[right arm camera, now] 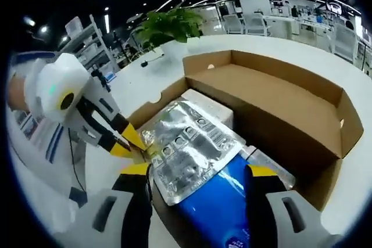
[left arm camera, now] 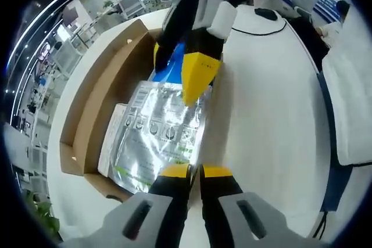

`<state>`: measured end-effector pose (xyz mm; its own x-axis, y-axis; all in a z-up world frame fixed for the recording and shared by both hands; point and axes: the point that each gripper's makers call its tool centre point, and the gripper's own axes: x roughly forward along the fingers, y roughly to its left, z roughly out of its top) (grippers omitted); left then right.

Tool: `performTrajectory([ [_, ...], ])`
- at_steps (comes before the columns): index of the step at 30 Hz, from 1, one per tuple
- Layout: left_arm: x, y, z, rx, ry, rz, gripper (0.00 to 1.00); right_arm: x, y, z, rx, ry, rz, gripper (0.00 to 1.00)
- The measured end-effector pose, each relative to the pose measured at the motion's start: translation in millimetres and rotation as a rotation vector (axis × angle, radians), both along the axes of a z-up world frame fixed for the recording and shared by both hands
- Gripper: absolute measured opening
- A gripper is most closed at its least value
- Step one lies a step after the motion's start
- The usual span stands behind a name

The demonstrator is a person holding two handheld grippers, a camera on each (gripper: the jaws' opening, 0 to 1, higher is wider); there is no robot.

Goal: Operate the shoe box by opening the lid, removing the specified soft item, and placing it in the target area until the item is outside and the box remains undamaged.

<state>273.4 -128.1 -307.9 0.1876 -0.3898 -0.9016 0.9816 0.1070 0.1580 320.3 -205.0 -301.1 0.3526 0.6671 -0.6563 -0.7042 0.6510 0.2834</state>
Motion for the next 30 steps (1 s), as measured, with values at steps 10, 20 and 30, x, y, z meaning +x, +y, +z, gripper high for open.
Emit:
performTrajectory([
  [10,0.5,0,-0.4,-0.005,-0.002,-0.006,0.05,18,12,-9.8,0.008,-0.034,0.006,0.64],
  [20,0.4,-1,-0.4,-0.003,-0.009,-0.005,0.05,17,15,2.3,0.072,-0.022,-0.001,0.57],
  [30,0.7,0,-0.5,0.005,-0.010,-0.007,0.05,9,20,33.6,0.204,-0.053,0.011,0.51],
])
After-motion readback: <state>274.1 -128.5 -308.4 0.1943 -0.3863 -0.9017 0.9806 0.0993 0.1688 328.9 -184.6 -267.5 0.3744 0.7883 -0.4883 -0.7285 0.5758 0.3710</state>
